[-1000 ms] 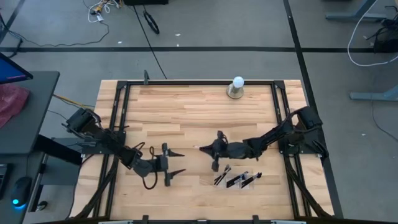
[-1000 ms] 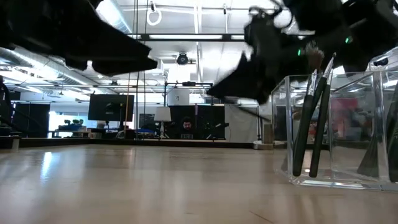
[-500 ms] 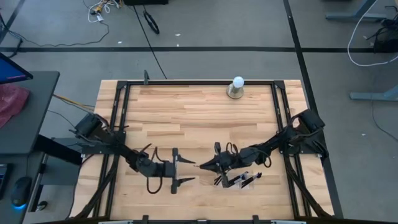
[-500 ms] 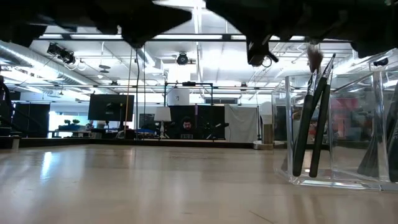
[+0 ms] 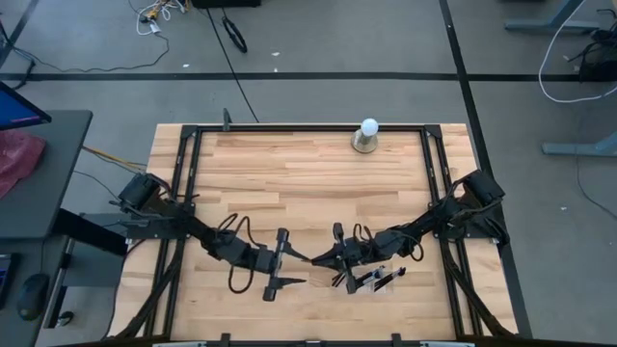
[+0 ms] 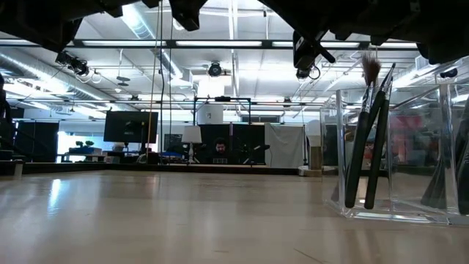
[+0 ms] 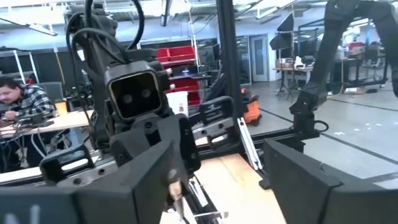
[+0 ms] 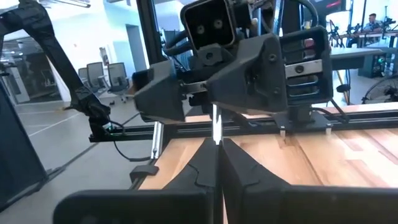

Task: Put items in baskets/containers
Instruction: Put the eyeshadow brush into the left section of the transparent organizer

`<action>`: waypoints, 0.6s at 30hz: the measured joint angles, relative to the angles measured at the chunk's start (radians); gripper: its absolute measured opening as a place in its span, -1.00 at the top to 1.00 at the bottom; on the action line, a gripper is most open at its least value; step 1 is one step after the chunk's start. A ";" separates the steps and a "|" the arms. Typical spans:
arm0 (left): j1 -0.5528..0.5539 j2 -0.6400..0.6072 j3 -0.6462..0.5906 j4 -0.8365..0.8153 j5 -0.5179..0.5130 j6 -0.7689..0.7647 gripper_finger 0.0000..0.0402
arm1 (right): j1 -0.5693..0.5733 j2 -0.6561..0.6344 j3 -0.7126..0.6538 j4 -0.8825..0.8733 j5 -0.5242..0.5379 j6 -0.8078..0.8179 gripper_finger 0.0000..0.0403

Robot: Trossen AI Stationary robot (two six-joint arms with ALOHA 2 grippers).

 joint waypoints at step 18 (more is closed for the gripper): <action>0.000 0.000 -0.002 -0.041 -0.041 -0.001 0.65 | 0.000 0.000 0.000 0.001 -0.006 0.003 0.96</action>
